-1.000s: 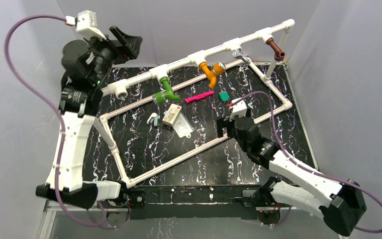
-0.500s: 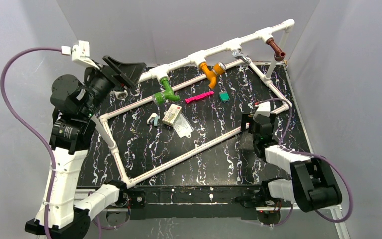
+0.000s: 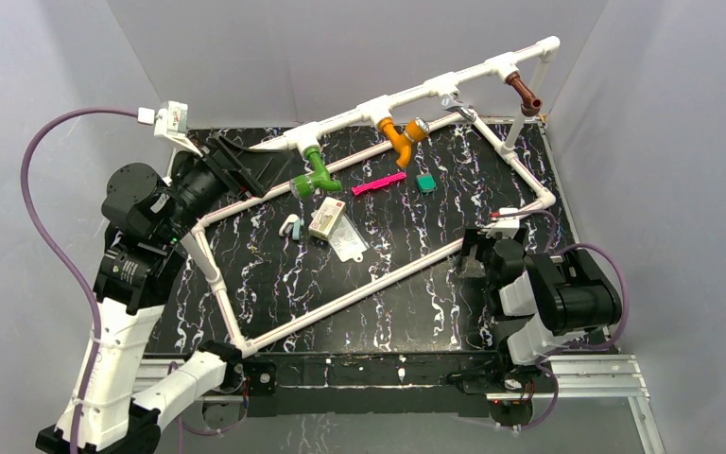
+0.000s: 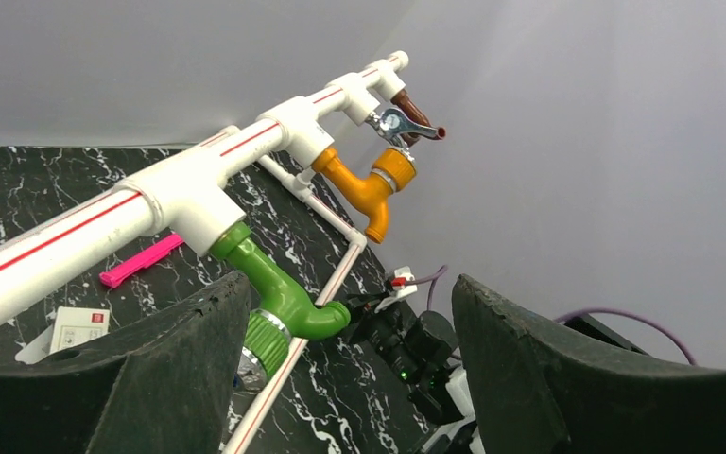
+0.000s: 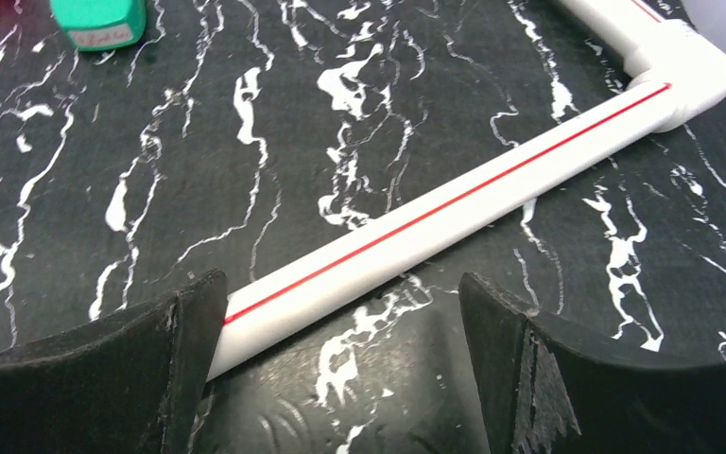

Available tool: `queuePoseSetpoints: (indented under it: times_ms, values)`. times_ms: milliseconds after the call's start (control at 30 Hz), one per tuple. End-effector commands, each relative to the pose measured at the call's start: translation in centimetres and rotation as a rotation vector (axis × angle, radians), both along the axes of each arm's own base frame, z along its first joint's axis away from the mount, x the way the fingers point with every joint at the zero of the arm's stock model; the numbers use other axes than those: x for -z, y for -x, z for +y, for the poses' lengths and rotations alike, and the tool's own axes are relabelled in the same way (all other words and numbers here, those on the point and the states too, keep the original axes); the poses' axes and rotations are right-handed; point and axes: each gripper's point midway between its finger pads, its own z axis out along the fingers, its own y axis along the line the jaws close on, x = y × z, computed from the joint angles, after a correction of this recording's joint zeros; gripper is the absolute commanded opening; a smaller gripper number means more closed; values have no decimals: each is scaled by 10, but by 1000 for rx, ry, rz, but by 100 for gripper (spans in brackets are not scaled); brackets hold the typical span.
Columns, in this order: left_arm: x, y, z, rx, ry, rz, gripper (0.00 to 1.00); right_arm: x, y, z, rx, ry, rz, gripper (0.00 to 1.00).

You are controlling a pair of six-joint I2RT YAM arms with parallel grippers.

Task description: Install the water faucets

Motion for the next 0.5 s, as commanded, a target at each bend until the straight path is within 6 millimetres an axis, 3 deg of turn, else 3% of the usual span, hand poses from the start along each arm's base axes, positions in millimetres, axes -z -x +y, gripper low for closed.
queuePoseSetpoints:
  times_ms: [0, 67, 267, 467]
  values:
    - [-6, 19, -5, 56, -9, -26, 75, -33, -21, -4, -10, -49, -144, 99]
    - [-15, 29, -3, 62, -19, -55, 75, -22, -24, -13, 45, -58, -81, 99]
    - [-34, 63, -1, 123, -21, -112, 76, -21, -27, -19, 83, -68, -79, 99]
    - [-23, 93, 6, 168, -92, -139, 76, -20, -27, -19, 83, -69, -74, 99]
